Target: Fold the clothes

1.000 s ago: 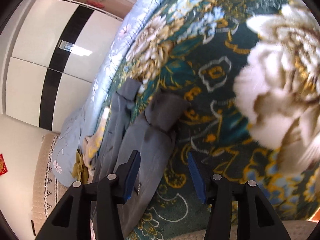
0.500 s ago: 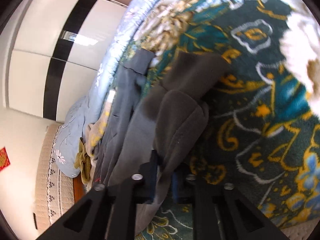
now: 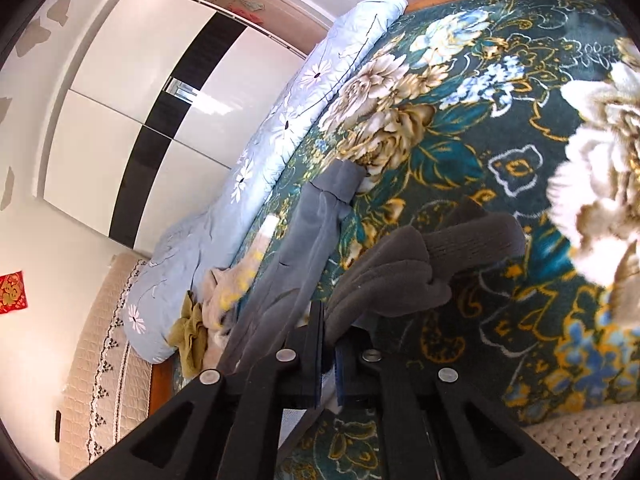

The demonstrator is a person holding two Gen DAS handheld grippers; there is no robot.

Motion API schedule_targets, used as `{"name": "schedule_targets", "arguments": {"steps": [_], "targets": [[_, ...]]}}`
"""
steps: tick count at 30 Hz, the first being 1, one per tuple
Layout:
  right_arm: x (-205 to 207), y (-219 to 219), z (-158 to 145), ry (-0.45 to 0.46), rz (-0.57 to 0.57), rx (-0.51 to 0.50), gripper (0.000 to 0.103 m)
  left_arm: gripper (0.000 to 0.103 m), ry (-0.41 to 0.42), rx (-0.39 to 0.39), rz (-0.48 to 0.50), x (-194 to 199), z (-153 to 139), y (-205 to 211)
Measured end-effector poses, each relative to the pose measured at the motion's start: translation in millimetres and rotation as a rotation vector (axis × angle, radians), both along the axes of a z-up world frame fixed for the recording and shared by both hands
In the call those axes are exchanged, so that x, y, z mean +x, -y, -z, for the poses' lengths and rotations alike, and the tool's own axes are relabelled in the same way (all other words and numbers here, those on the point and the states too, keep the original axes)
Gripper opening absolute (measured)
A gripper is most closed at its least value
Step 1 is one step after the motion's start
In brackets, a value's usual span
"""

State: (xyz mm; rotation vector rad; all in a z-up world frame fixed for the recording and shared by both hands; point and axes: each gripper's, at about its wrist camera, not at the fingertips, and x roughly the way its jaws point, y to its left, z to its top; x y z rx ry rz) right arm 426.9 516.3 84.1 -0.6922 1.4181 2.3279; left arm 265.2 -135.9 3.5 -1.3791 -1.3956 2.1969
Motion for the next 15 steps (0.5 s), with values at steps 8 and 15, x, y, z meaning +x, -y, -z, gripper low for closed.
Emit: {"name": "schedule_targets", "arguments": {"steps": [8,15], "targets": [[-37.3,-9.3,-29.7,-0.009,-0.002,0.04,0.005,0.017,0.038,0.068,0.033,-11.3,-20.9,-1.7],[-91.0,-19.1,-49.1,0.033,-0.012,0.043,0.005,0.017,0.11,0.225,-0.028,-53.2,-34.2,4.2]]}}
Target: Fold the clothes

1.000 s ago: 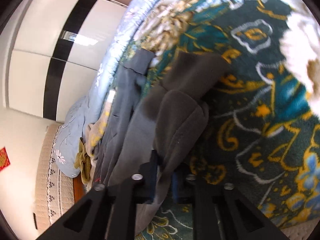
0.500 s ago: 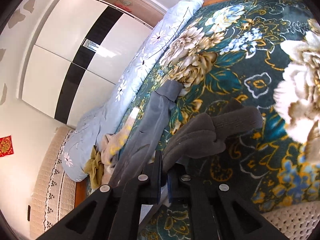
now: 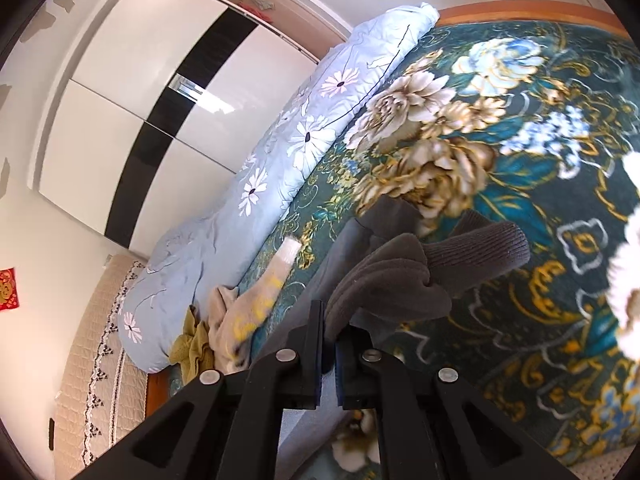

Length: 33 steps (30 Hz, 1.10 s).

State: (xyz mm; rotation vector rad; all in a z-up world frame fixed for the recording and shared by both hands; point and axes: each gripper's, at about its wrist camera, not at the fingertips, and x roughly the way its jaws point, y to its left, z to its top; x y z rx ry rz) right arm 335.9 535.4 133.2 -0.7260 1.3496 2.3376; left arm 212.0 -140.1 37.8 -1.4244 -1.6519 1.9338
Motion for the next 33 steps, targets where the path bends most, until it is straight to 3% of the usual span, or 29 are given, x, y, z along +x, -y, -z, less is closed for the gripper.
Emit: {"name": "schedule_targets", "arguments": {"steps": [7,11,19,23,25,26,27,30,33], "targets": [[-68.5,-18.0,10.3,0.106,0.018,-0.054,0.005,0.017,0.045,0.02,-0.096,-56.7,-4.3,4.3],[-110.0,-22.5,13.2,0.17,-0.006,-0.033,0.005,0.017,0.072,0.034,-0.15,-88.4,-4.3,6.6],[-178.2,-28.0,44.4,0.292,-0.02,-0.043,0.009,0.017,0.136,0.138,-0.236,-126.9,58.2,6.6],[-193.8,-27.1,55.0,0.289,-0.049,-0.024,0.012,0.027,0.072,0.242,-0.259,-119.9,71.9,12.5],[-195.2,-27.1,57.6,0.241,-0.067,-0.022,0.023,0.035,0.008,0.273,-0.253,-111.0,64.2,16.0],[-193.5,-26.9,57.5,0.208,-0.075,-0.017,0.035,0.038,-0.026,0.278,-0.246,-105.9,58.6,17.4],[-192.4,-25.9,55.9,0.18,-0.083,-0.01,0.044,0.039,-0.063,0.271,-0.234,-100.1,52.5,18.5],[-183.8,-21.6,50.4,0.124,-0.126,0.016,0.048,0.044,-0.163,0.236,-0.194,-79.2,37.2,20.5],[-162.7,-17.6,42.4,0.079,-0.153,0.048,0.051,0.045,-0.201,0.107,-0.146,-50.9,32.9,18.9]]}}
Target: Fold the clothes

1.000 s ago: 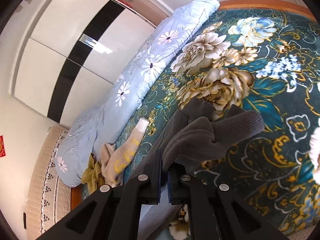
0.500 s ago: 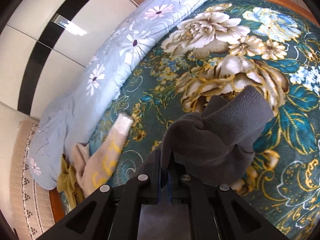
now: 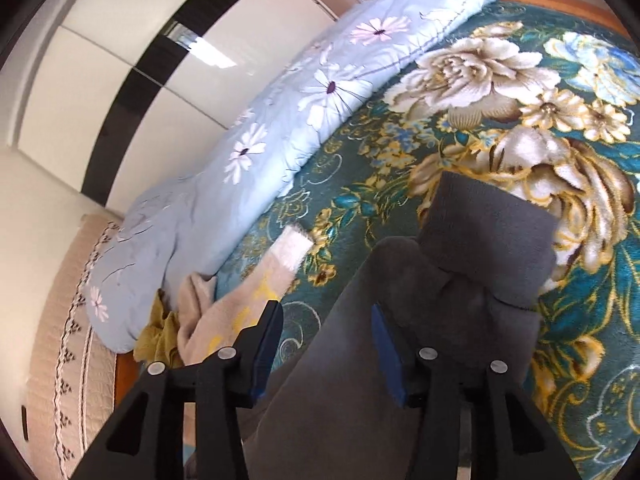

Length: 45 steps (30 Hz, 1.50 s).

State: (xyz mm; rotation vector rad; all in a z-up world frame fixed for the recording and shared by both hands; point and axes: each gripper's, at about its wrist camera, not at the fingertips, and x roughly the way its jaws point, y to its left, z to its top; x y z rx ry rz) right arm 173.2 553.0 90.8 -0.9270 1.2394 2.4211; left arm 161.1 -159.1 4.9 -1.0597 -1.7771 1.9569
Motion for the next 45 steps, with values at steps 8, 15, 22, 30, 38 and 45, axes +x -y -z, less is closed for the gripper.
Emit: {"name": "schedule_targets", "arguments": {"steps": [8,15,22,30,38,45], "targets": [[92.1,-24.4,11.3,-0.045,0.132,0.0,0.053,0.046,0.097,-0.392,0.121,30.2,19.7,-29.3],[96.9,-33.4,49.1,-0.035,0.104,-0.118,0.053,0.046,0.104,-0.445,0.14,24.8,23.8,-45.6],[53.9,-20.8,54.6,0.054,0.094,-0.044,0.046,0.046,0.12,-0.459,0.151,30.4,27.6,-52.7],[35.5,-8.7,28.5,0.023,0.034,0.039,0.007,0.046,0.131,-0.504,0.162,33.2,26.9,-59.8],[46.1,-19.4,46.2,-0.021,0.052,-0.024,0.006,0.046,0.124,-0.496,0.152,44.6,26.3,-53.5],[60.5,-33.7,71.9,-0.05,0.09,-0.094,0.005,0.046,0.126,-0.49,0.148,45.3,26.6,-53.2]]}}
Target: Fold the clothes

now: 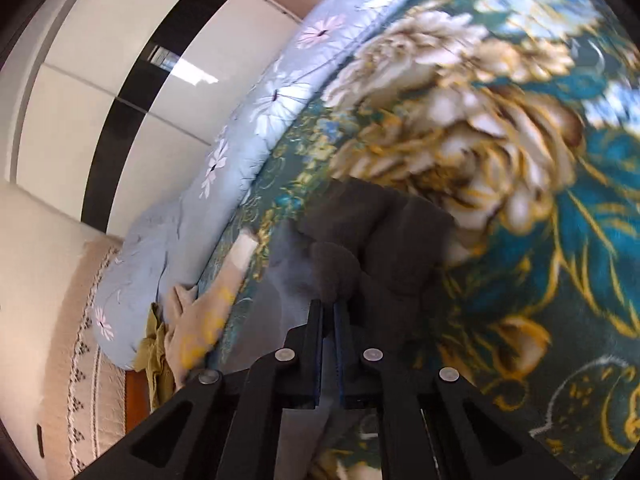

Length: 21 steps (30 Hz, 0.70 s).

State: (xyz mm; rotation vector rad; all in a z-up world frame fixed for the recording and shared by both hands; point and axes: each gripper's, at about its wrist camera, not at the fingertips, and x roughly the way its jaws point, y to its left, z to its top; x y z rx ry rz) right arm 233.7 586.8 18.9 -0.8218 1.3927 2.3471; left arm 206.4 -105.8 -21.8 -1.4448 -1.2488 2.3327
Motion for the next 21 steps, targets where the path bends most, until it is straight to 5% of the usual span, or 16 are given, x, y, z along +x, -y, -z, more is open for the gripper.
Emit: {"name": "schedule_targets", "arguments": {"steps": [11,13,14,21], "targets": [[12.9,0.3,-22.2,0.056,-0.01,0.123,0.01,0.046,-0.012,0.045,-0.053,-43.8,0.2,-11.4],[13.2,-2.8,-15.2,0.032,0.001,0.076,0.035,0.048,-0.014,0.059,-0.063,-36.9,-0.1,-10.0],[10.3,-2.6,-11.6,0.026,-0.004,0.053,0.062,0.049,-0.017,0.069,-0.069,-29.8,-0.9,-8.0],[-18.6,-0.3,16.3,0.122,0.027,-0.028,0.066,0.051,-0.027,0.076,-0.104,-17.0,-2.0,-5.0]]}}
